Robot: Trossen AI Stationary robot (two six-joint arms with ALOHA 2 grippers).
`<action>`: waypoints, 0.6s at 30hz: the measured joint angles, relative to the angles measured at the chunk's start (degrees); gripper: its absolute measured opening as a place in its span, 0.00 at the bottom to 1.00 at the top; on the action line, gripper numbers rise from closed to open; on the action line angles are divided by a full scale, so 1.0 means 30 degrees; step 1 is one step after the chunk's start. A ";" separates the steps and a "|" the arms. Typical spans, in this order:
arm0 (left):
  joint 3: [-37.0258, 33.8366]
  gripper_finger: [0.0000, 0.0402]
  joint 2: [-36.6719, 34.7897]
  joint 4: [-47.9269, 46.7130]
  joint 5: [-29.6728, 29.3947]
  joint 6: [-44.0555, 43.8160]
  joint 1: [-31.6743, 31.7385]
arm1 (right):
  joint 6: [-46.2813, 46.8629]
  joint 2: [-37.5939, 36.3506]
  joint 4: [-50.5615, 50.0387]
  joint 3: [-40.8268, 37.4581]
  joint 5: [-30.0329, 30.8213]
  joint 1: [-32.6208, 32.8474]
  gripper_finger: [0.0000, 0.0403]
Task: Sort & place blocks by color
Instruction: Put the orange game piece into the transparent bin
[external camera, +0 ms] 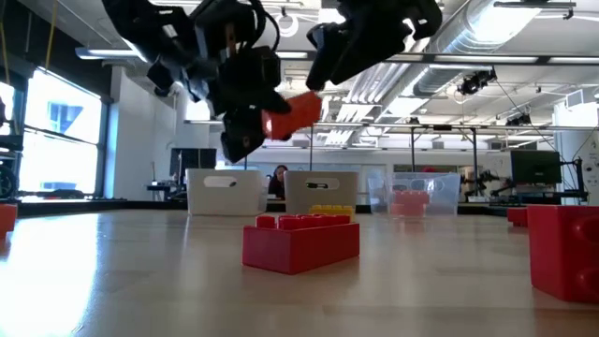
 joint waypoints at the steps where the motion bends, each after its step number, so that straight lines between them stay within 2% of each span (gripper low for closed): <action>1: 0.0000 0.28 0.0000 0.0497 0.0179 -0.0042 0.0003 | -0.0107 0.0000 0.0074 0.0000 0.0018 0.0072 0.56; 5: 0.0000 0.28 0.0000 0.2058 0.0703 -0.0096 -0.0004 | -0.0139 0.0000 0.0396 0.0000 0.0918 0.0191 0.56; 11: 0.0000 0.28 0.0000 0.3140 0.0721 -0.0114 -0.0004 | -0.0139 0.0002 0.0455 0.0000 0.0969 0.0170 0.53; 14: 0.0000 0.28 0.0000 0.3850 0.0716 -0.0107 -0.0004 | -0.0141 0.0005 0.0472 0.0000 0.0957 0.0176 0.46; 18: -0.0018 0.29 0.0000 0.4166 0.0733 -0.0213 -0.0004 | -0.0403 0.0000 0.0476 0.0000 0.0866 0.0176 0.30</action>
